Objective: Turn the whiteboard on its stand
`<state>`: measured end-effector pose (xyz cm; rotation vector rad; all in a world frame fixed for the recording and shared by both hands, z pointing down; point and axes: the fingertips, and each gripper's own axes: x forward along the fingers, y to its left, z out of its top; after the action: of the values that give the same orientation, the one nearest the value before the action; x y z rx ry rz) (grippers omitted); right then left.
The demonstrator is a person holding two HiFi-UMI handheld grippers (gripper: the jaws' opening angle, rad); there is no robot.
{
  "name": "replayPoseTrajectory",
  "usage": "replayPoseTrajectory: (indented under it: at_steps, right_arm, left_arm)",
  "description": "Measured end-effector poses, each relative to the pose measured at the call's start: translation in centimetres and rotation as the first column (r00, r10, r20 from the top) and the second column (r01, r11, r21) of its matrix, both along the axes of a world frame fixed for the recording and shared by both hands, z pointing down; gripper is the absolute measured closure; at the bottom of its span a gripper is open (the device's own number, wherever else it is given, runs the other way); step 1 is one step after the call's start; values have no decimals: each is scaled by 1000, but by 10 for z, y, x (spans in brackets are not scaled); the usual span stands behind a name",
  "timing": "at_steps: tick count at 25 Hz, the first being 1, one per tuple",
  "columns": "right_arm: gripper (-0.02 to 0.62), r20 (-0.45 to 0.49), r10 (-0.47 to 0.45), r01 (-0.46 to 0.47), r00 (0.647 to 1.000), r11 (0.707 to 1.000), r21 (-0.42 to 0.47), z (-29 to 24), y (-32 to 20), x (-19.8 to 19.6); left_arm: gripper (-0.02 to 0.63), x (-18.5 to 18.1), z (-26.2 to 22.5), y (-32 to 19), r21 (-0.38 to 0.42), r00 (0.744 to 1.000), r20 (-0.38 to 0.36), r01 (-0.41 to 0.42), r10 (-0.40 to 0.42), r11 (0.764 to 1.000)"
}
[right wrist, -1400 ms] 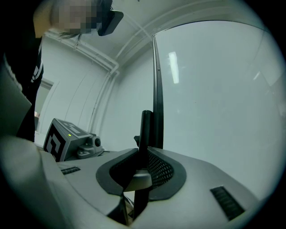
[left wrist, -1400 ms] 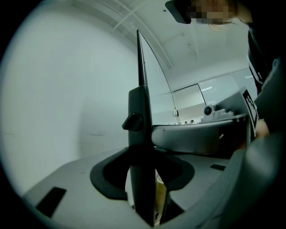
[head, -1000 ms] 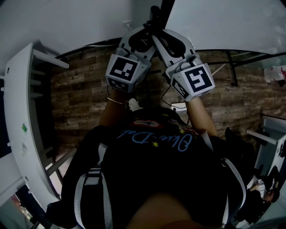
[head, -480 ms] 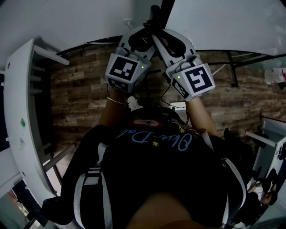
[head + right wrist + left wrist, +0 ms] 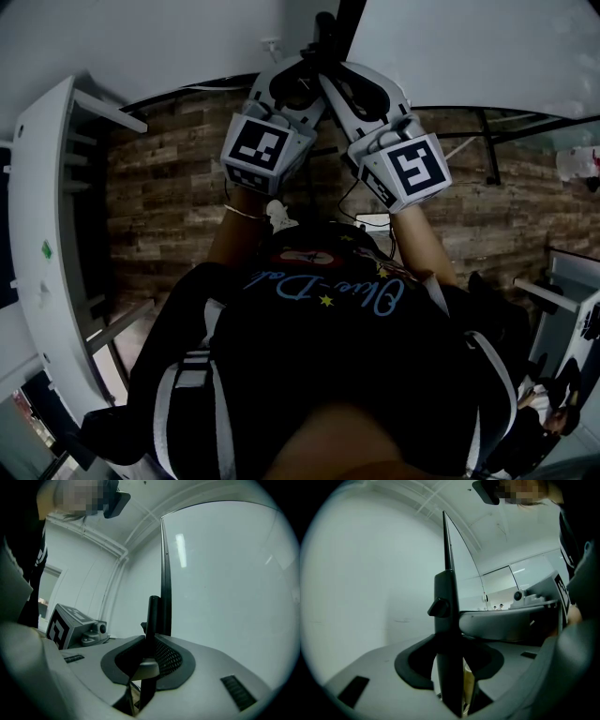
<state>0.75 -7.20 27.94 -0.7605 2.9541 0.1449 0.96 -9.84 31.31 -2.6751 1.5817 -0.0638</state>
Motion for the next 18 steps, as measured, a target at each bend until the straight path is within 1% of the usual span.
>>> replayPoseTrajectory:
  at_steps: [18]
  right_arm:
    - [535,4,-19,19,1000,1000,0,0,7,8]
  left_arm:
    - [436,8,0,7,-5,1000,11,18,-17,1000]
